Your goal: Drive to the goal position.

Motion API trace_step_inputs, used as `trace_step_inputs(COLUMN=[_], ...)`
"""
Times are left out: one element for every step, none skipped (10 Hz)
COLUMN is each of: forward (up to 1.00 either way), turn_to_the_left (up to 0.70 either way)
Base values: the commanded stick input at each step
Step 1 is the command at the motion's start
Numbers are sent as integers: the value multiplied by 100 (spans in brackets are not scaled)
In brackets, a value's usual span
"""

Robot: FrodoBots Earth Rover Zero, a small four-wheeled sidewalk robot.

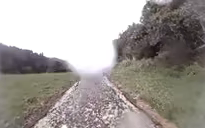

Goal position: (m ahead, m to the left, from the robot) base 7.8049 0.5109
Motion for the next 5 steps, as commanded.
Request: trace_step_inputs(forward=[70,70,70,70,70], turn_to_the_left=[0,0,0,0,0])
